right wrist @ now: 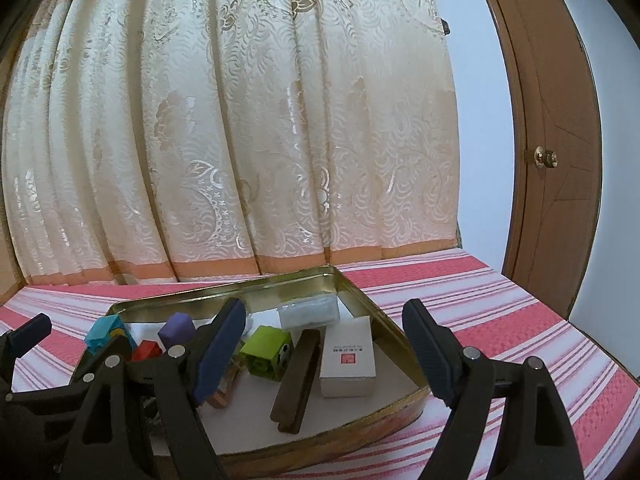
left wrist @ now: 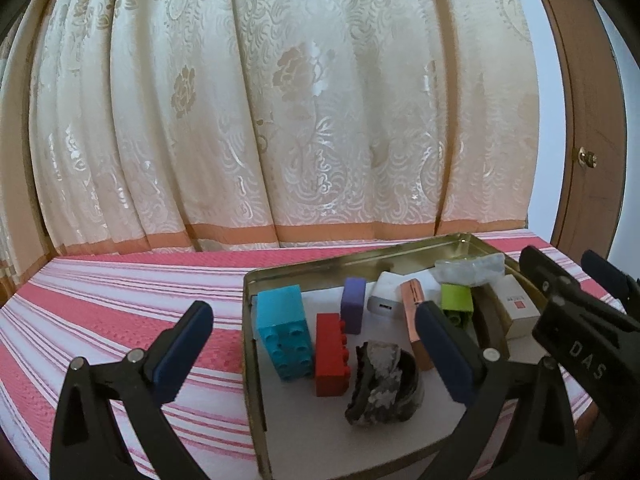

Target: Organize rigid objects

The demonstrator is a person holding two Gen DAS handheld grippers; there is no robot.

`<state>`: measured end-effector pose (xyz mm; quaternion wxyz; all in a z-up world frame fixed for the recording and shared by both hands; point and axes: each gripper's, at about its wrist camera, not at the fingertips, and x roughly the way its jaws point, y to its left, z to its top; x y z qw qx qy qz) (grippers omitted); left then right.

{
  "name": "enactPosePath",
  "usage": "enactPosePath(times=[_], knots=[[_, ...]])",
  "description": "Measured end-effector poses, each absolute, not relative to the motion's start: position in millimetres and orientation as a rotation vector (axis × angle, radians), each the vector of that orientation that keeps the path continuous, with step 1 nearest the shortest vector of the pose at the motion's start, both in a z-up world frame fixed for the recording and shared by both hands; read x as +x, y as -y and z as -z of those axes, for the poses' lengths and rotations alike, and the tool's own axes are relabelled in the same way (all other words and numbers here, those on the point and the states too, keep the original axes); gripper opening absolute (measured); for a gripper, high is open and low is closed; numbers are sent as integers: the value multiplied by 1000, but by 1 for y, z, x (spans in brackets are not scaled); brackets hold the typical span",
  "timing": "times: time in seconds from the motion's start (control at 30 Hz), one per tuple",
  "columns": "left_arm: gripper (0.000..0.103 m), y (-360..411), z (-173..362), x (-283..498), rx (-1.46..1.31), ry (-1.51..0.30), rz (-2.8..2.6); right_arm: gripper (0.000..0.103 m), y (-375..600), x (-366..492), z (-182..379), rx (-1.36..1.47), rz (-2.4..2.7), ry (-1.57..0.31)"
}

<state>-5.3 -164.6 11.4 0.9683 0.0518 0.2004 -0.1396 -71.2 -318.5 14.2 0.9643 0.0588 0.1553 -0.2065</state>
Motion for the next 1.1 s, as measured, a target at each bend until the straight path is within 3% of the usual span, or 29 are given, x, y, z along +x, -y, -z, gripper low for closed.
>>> enactPosePath(times=[0.37, 1.1], knots=[[102, 147, -13, -18, 80, -391, 277, 90, 306, -88, -16, 91, 424, -277], [103, 127, -17, -41, 82, -355, 274, 91, 289, -118, -18, 104, 411, -239]])
